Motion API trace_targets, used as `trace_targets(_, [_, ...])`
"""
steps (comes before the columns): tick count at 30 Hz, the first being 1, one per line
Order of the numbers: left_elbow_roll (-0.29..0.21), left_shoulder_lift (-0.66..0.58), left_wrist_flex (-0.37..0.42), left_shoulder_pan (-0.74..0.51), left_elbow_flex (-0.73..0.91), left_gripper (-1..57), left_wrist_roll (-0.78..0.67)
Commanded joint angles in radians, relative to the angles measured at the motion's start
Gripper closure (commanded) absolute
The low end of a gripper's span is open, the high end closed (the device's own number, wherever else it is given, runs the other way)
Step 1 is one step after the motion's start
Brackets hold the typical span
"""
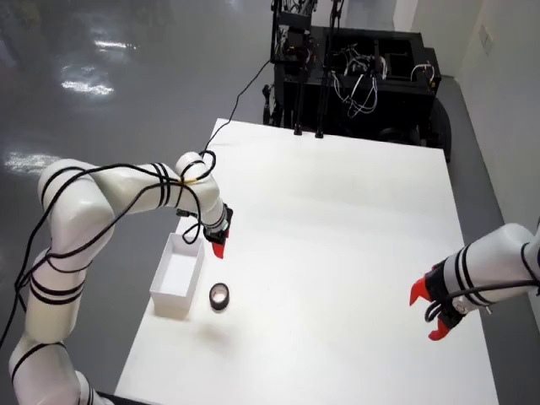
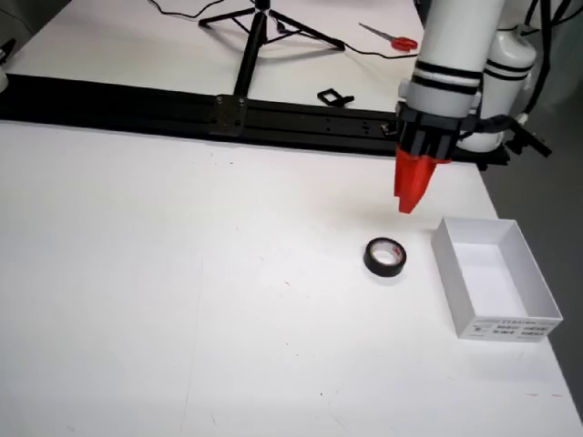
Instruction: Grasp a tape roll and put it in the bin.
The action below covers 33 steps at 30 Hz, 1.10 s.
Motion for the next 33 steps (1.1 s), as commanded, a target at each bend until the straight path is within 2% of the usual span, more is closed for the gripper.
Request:
trace_targets(1, [-0.003, 0.061, -0.025, -0.008, 0.028, 29.3, -0.039])
trace_targets(8, [-0.018, 0.089, -0.027, 0.005, 0.031, 29.3, -0.108])
trace_targets(13, [0.002, 0.144, -0.039, 0.008, 0.031, 27.9, -0.142])
trace_targets(20, [0.005, 0.224, -0.053, 0.025, 0.031, 26.0, -0.200])
trace_targets(33, [0.048, 0.232, -0.113, 0.043, 0.031, 26.5, -0.238])
